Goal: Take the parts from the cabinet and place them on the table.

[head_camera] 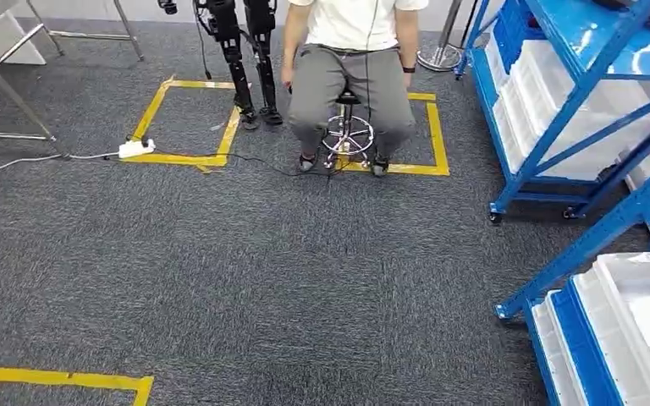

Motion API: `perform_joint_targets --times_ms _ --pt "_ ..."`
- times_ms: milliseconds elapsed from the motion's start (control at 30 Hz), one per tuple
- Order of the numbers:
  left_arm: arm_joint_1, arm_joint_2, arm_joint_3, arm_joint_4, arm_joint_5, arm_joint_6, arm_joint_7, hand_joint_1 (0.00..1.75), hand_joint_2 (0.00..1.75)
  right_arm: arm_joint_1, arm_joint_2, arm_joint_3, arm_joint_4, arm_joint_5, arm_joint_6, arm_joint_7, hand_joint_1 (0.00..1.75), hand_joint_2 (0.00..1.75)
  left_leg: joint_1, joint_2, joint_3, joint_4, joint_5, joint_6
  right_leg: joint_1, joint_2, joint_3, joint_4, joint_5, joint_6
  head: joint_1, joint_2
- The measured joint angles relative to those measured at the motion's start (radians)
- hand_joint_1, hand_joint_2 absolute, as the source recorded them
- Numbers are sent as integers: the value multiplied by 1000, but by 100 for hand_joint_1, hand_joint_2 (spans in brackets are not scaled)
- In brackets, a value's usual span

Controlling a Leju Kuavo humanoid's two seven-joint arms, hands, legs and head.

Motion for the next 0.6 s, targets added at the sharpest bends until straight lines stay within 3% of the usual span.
perform_joint_targets --times_ms 33,67,100,133,167,200,233,300,333,367,433,467,500,533,600 --pt "-1 0 0 0 -7 5 0 0 0 -2 -3 -4 -1 2 0 0 0 0 0 12 7 0 -4 -8 2 26 1 1 5 -15 -8 0" --pt "-4 0 0 0 -11 10 -1 0 0 0 -3 -7 -1 4 0 0 0 0 0 22 13 -2 -3 -12 4 38 -1 2 4 -21 -21 0" --pt "-8 0 0 0 -13 10 0 0 0 2 -3 -10 -1 5 0 0 0 0 5 35 18 -5 -3 -15 10 50 -14 3 3 -27 -21 0" --pt "-14 0 0 0 -16 11 0 0 0 3 -4 -15 -1 8 2 0 0 0 10 49 23 -5 -7 -24 7 66 -9 1 5 -39 -21 0" --pt "-17 0 0 0 -19 14 2 0 0 4 -4 -18 -1 11 4 0 0 0 21 6 22 8 -22 -34 -4 84 0 -2 8 -47 -22 0" --pt "-16 0 0 1 -22 15 4 0 0 5 -6 -22 -1 13 6 0 0 0 22 -56 5 47 -57 -33 -1 93 -1 -1 12 -55 -26 0" --pt "-15 0 0 1 -23 19 6 0 0 3 -7 -24 -1 17 8 1 0 0 22 -91 -28 122 -103 -31 2 107 -3 -1 14 -63 -28 0" --pt "-14 0 0 3 -23 21 11 0 0 1 -6 -24 -1 23 14 1 0 0 22 -114 -104 279 -170 -29 14 140 -5 0 16 -67 -29 0" --pt "-13 0 0 3 -23 22 13 0 0 1 -6 -25 -1 27 14 0 0 0 21 -117 -130 321 -173 -25 19 157 -5 0 16 -70 -29 0" --pt "-13 0 0 3 -23 24 13 0 0 3 -6 -25 -1 30 15 0 0 0 20 -119 -133 310 -147 -19 22 176 -4 0 16 -70 -29 0" --pt "-14 0 0 3 -24 27 10 0 0 6 -7 -26 -1 34 15 0 0 0 17 -132 -80 177 -53 -4 25 207 1 0 17 -70 -28 0" --pt "-14 1 0 3 -24 27 8 0 0 6 -6 -26 -1 36 15 0 0 0 15 -160 -43 93 -9 4 25 222 4 0 17 -69 -29 0" --pt "-13 5 1 3 -24 27 7 0 0 5 -3 -27 -1 36 15 0 0 0 13 -217 -21 38 1 13 26 232 2 0 17 -68 -28 0" --pt "-13 5 2 3 -24 27 7 0 0 2 -3 -27 -1 37 15 0 0 0 13 -209 -16 24 0 12 32 246 -2 2 19 -65 -27 0" --pt "-19 5 2 3 -25 27 6 0 0 5 -3 -29 -1 37 15 0 0 0 2 -188 -16 25 1 18 19 267 -10 -2 26 -52 -29 0"
